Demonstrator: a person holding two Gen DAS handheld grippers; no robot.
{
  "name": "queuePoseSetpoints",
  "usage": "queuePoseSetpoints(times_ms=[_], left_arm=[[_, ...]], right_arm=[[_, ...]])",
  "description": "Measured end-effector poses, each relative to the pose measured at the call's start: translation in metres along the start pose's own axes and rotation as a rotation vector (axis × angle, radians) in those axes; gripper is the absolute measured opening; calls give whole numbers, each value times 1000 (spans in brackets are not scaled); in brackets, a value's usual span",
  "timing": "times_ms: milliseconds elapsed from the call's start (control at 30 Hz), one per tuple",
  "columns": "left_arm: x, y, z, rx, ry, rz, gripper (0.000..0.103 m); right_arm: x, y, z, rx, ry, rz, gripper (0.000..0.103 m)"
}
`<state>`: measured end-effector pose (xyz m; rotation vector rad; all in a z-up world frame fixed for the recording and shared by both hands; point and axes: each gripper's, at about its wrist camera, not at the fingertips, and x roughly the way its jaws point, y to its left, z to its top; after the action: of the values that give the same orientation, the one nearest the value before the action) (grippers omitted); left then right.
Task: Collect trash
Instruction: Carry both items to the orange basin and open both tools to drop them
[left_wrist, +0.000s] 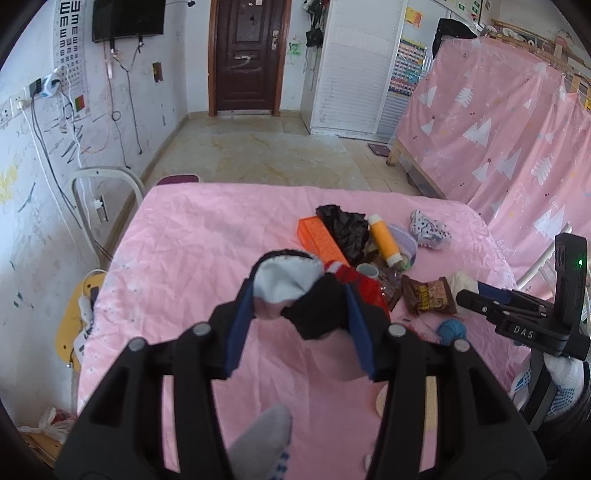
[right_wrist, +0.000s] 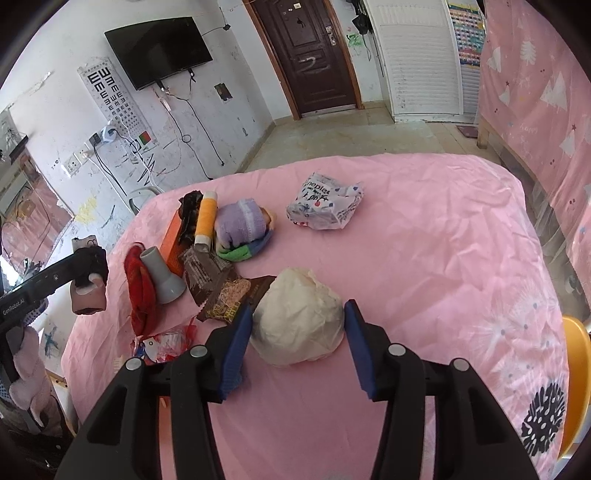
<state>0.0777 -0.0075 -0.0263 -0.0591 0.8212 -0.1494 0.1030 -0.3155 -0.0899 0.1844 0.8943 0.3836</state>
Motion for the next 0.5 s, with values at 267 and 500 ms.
queuePoseSetpoints(times_ms=[267, 500], left_arm=[[-12, -37, 11, 66, -32, -36, 47], [-8, -118, 25, 185, -24, -141, 48]], right_arm=[[-51, -23, 3, 35, -127, 6, 40], [-110, -65, -5, 84, -250, -40, 41]])
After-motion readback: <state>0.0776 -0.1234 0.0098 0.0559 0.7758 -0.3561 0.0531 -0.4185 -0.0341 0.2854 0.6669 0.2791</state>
